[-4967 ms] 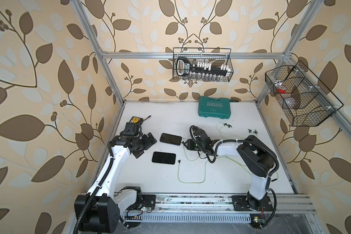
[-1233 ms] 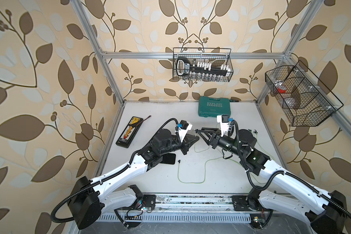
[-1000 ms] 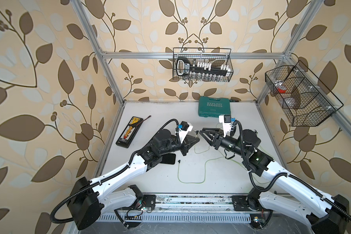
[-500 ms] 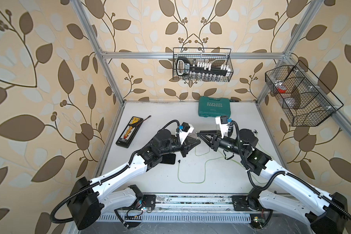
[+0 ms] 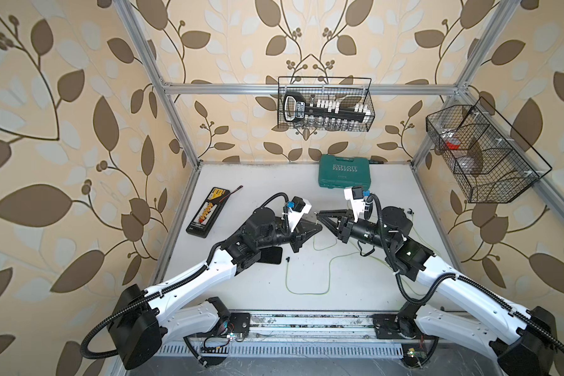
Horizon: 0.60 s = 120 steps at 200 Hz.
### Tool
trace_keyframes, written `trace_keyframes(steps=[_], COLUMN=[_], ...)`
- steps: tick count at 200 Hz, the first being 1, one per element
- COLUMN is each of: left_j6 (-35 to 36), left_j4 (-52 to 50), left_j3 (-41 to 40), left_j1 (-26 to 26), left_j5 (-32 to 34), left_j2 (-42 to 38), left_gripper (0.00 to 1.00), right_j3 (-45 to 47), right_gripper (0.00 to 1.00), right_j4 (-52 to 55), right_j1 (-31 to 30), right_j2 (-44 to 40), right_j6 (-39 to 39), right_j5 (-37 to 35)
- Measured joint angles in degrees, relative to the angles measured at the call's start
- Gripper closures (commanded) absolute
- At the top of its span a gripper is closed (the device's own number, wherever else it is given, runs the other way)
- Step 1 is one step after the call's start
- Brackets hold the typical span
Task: Plug wired earphones into phones
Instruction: Pick up the wired earphone from the center of the board.
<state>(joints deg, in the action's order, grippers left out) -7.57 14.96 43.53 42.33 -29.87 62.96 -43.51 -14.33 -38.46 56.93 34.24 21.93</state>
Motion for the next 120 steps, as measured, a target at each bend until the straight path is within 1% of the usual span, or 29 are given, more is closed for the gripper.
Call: trace_keyframes(steps=[18,59,92,114,115,120], left_j6=[0.0,0.0,0.0,0.0,0.0,0.0], left_j4=[-0.04,-0.22,-0.22,-0.22,-0.22,-0.24], left_j3=[0.0,0.0,0.0,0.0,0.0,0.0], left_j1=[0.0,0.0,0.0,0.0,0.0,0.0], left_j5=[0.02,0.35,0.48,0.52,0.52,0.59], left_j2=[0.0,0.0,0.0,0.04,0.04,0.04], left_gripper=[1.0,1.0,1.0,1.0,0.99,0.84], right_j3=[0.0,0.0,0.0,0.0,0.0,0.0], right_gripper=[0.84,0.88,0.94,0.96,0.96,0.96], right_j4=[-0.02,-0.02,-0.04,0.02,0.02,0.04], right_j1=[0.0,0.0,0.0,0.0,0.0,0.0], right_j2=[0.02,0.15,0.15,0.15,0.15,0.15], right_j6=[-0.04,0.02,0.02,0.15,0.15,0.15], right_j5=[0.04,0.2,0.24,0.22,0.2,0.2])
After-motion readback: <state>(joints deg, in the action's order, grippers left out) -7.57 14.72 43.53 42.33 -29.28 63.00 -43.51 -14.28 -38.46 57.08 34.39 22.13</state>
